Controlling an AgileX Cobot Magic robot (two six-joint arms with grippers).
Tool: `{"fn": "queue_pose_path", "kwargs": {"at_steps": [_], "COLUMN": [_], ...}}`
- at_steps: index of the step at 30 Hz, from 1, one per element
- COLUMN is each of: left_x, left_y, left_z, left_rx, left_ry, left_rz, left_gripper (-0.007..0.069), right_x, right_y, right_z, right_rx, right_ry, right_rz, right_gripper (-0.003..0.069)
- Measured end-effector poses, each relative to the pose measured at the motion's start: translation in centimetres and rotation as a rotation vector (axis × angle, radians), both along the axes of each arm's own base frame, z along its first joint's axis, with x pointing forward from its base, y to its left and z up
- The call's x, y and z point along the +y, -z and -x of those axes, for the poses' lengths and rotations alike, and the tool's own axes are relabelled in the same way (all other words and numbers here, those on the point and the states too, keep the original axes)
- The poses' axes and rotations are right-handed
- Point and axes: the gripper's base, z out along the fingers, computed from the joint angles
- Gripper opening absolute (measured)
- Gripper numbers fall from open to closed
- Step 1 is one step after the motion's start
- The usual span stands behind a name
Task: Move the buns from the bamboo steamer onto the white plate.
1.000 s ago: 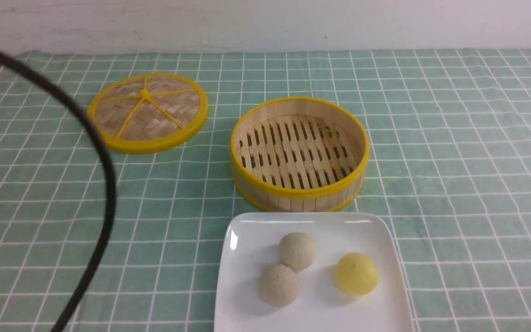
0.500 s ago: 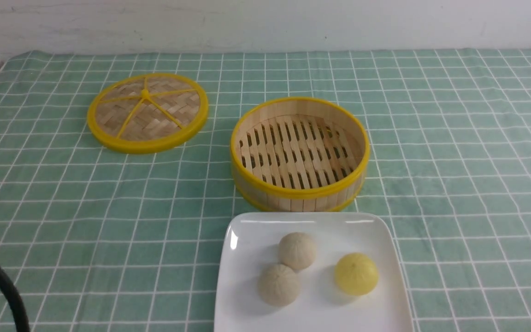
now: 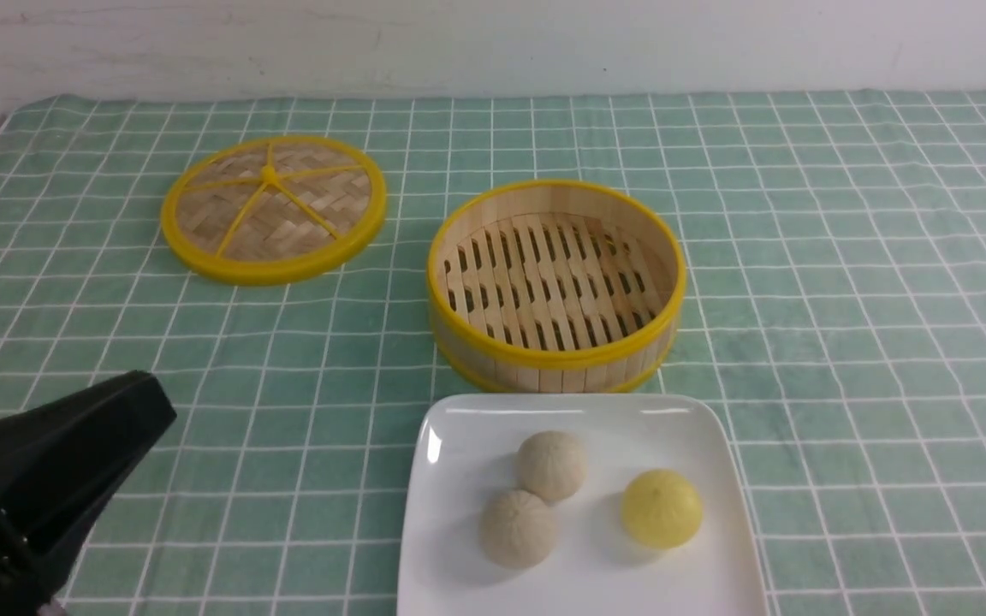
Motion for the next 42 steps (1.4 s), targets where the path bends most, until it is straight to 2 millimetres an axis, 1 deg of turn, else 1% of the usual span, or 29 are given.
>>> {"fn": "queue_pose_path", "kwargs": {"at_steps": [14,18,21,24,26,28,29,31,34,37,38,42], "left_x": [0.9,1.3,2.3,3.3,3.9,4.7,4.7,5.3,5.8,5.9,5.9,5.9], "left_y": [2.5,2.5,2.5,3.2,3.9,5.2,5.3,7.2,9.4,10.7,11.5,13.1], "left_z": [-0.2,-0.1,0.2,0.5,0.8,1.0,1.0,1.0,0.9,1.0,1.1,1.5], "left_rx": [0.207,0.194,0.161,0.116,0.096,0.097,0.096,0.128,0.18,0.202,0.206,0.194], "left_ry": [-0.095,-0.12,-0.205,-0.3,-0.374,-0.479,-0.478,-0.594,-0.677,-0.688,-0.687,-0.682], "left_rz": [-0.135,-0.141,-0.157,-0.217,-0.261,-0.299,-0.304,-0.306,-0.305,-0.309,-0.318,-0.326], "left_gripper": [0.0016,0.0019,0.0022,0.0025,0.0027,0.0031,0.0031,0.0033,0.0034,0.0036,0.0038,0.0041], "right_x": [0.0,0.0,0.0,0.0,0.0,0.0,0.0,0.0,0.0,0.0,0.0,0.0], "right_y": [0.0,0.0,0.0,0.0,0.0,0.0,0.0,0.0,0.0,0.0,0.0,0.0], "right_z": [0.0,0.0,0.0,0.0,0.0,0.0,0.0,0.0,0.0,0.0,0.0,0.0], "right_rx": [0.001,0.002,0.002,0.002,0.002,0.002,0.002,0.002,0.002,0.002,0.002,0.002], "right_ry": [0.001,0.001,0.001,0.001,0.001,0.001,0.001,0.001,0.001,0.001,0.001,0.001], "right_rz": [-0.003,-0.003,-0.003,-0.003,-0.003,-0.003,-0.003,-0.003,-0.003,-0.003,-0.004,-0.004], "right_gripper": [0.0095,0.0097,0.01,0.0104,0.0105,0.0108,0.0108,0.0113,0.0118,0.012,0.0122,0.0127]}}
